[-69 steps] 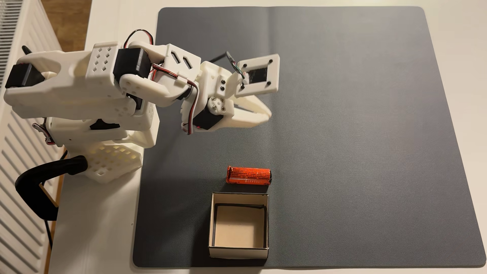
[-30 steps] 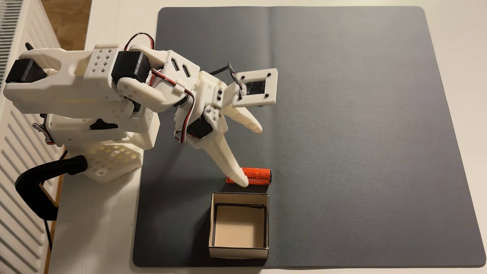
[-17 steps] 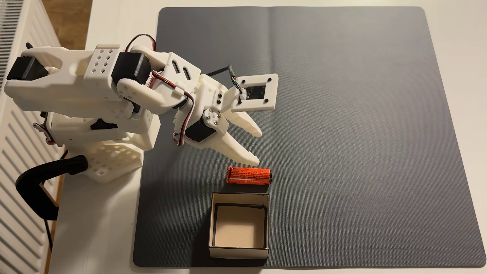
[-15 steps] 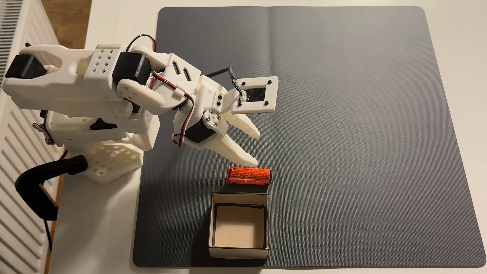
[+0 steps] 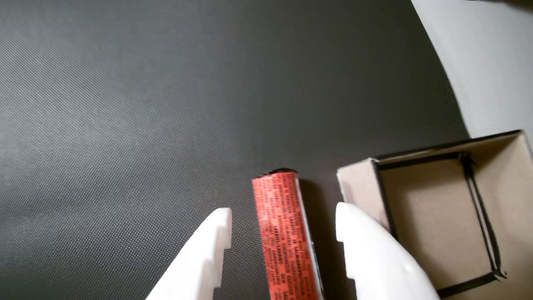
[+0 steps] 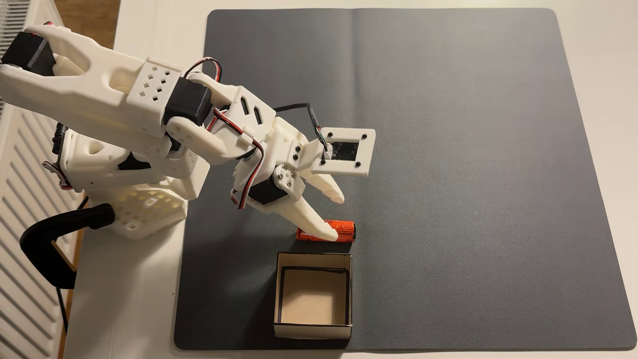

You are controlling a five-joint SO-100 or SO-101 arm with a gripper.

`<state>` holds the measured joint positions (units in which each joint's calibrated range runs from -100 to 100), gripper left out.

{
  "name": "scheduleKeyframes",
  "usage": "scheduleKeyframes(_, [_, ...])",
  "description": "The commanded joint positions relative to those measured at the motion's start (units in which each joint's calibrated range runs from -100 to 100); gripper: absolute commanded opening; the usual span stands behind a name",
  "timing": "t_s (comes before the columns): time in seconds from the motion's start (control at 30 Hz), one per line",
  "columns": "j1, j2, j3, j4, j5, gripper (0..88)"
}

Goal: Pick the red object and place it in the box

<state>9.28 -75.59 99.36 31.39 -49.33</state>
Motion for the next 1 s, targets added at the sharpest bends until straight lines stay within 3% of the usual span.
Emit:
scheduleKeyframes(0.0, [0.2,2.8,0.6,-2.7,0.0,19.8])
scheduleKeyframes(0.67, [0.2,17.9,-0.1,-13.1,0.0,19.9])
scheduleKeyframes(0.83, [0.2,22.9,-0.3,-17.0,0.0,25.4])
scheduleKeyframes(0.97, [0.2,24.0,-0.4,-17.3,0.0,25.0])
